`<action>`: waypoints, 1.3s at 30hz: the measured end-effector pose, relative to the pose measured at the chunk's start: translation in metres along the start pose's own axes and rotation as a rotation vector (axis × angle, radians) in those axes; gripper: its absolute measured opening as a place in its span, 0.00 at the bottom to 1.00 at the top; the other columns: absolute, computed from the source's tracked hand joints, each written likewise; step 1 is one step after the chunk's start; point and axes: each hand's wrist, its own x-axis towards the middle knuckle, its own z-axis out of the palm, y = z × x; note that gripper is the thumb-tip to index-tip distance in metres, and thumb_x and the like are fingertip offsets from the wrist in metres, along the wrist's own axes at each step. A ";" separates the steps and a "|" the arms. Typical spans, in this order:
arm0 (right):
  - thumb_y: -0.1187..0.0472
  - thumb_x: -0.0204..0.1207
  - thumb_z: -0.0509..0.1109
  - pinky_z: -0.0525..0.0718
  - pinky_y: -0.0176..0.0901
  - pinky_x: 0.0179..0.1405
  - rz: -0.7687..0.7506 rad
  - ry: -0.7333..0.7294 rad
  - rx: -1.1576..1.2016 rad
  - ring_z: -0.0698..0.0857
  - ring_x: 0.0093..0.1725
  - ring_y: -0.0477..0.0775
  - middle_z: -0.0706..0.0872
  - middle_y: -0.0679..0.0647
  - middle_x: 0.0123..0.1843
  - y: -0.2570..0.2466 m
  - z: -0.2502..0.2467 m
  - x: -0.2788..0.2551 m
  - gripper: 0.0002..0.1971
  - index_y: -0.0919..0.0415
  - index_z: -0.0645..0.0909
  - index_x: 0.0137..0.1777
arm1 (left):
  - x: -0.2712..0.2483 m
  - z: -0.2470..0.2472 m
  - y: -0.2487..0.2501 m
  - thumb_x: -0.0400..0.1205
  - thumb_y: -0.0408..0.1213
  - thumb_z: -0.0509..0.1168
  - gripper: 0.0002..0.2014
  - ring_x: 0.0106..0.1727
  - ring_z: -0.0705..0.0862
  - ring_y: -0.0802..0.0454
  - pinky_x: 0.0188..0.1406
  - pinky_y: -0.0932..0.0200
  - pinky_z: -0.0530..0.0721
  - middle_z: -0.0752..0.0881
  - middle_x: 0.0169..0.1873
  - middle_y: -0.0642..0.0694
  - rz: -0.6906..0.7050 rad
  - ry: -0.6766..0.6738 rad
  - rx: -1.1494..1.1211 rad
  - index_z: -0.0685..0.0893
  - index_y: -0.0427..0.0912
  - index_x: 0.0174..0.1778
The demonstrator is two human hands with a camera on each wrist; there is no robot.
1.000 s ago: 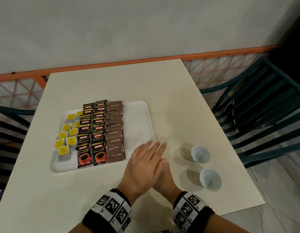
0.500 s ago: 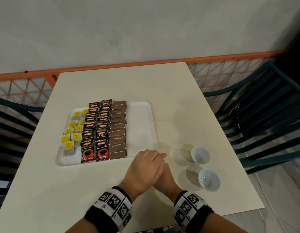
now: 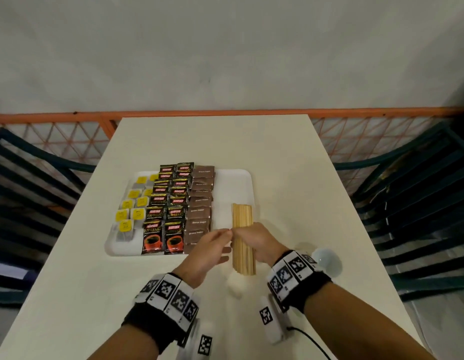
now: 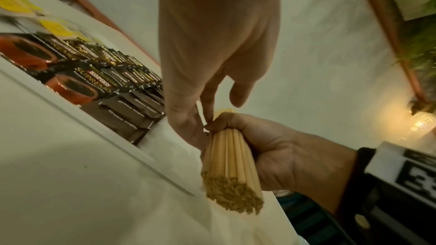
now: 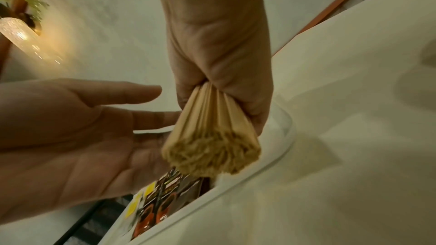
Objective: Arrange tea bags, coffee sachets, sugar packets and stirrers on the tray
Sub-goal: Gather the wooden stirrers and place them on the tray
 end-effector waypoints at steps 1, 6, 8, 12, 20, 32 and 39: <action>0.68 0.67 0.73 0.82 0.43 0.35 0.022 -0.003 -0.019 0.84 0.34 0.55 0.85 0.59 0.34 -0.005 0.000 0.007 0.03 0.66 0.83 0.38 | 0.007 -0.003 0.004 0.85 0.44 0.57 0.16 0.58 0.82 0.49 0.49 0.60 0.82 0.82 0.59 0.47 -0.023 -0.015 -0.004 0.77 0.43 0.67; 0.66 0.74 0.69 0.83 0.35 0.30 0.026 -0.031 0.013 0.82 0.33 0.49 0.82 0.54 0.36 -0.025 0.002 0.037 0.06 0.60 0.79 0.36 | 0.044 -0.011 0.019 0.84 0.39 0.60 0.15 0.54 0.83 0.53 0.48 0.62 0.83 0.84 0.57 0.48 -0.057 -0.084 0.073 0.75 0.45 0.67; 0.69 0.72 0.69 0.82 0.36 0.32 0.025 -0.007 -0.030 0.80 0.33 0.49 0.81 0.55 0.34 -0.036 0.005 0.047 0.08 0.61 0.79 0.33 | 0.059 -0.013 0.024 0.82 0.36 0.62 0.17 0.55 0.83 0.53 0.46 0.62 0.84 0.83 0.56 0.46 -0.054 -0.073 0.113 0.75 0.44 0.67; 0.69 0.74 0.66 0.72 0.21 0.33 0.043 -0.027 0.038 0.81 0.40 0.49 0.84 0.59 0.42 -0.058 0.007 0.064 0.06 0.69 0.84 0.46 | 0.086 -0.021 0.032 0.80 0.33 0.64 0.15 0.53 0.83 0.52 0.51 0.58 0.84 0.83 0.52 0.47 -0.068 -0.045 0.095 0.74 0.45 0.63; 0.61 0.68 0.73 0.80 0.38 0.31 0.004 0.202 -0.328 0.81 0.34 0.51 0.82 0.54 0.35 -0.046 0.022 0.110 0.07 0.62 0.79 0.36 | 0.116 -0.023 0.026 0.79 0.40 0.64 0.14 0.52 0.85 0.48 0.56 0.51 0.85 0.86 0.54 0.42 0.015 -0.001 0.240 0.77 0.40 0.59; 0.46 0.71 0.71 0.79 0.43 0.49 0.020 0.402 -0.677 0.78 0.60 0.62 0.73 0.64 0.64 -0.045 0.020 0.110 0.31 0.70 0.72 0.64 | 0.124 -0.012 0.017 0.82 0.34 0.59 0.10 0.49 0.85 0.44 0.43 0.64 0.76 0.86 0.48 0.37 0.214 0.163 0.638 0.80 0.32 0.52; 0.52 0.76 0.64 0.78 0.46 0.43 0.038 0.319 -0.730 0.79 0.55 0.61 0.78 0.64 0.61 -0.042 0.013 0.102 0.14 0.65 0.75 0.47 | 0.118 -0.010 0.019 0.85 0.41 0.56 0.14 0.48 0.85 0.45 0.47 0.54 0.84 0.86 0.49 0.39 0.180 0.196 0.698 0.79 0.34 0.54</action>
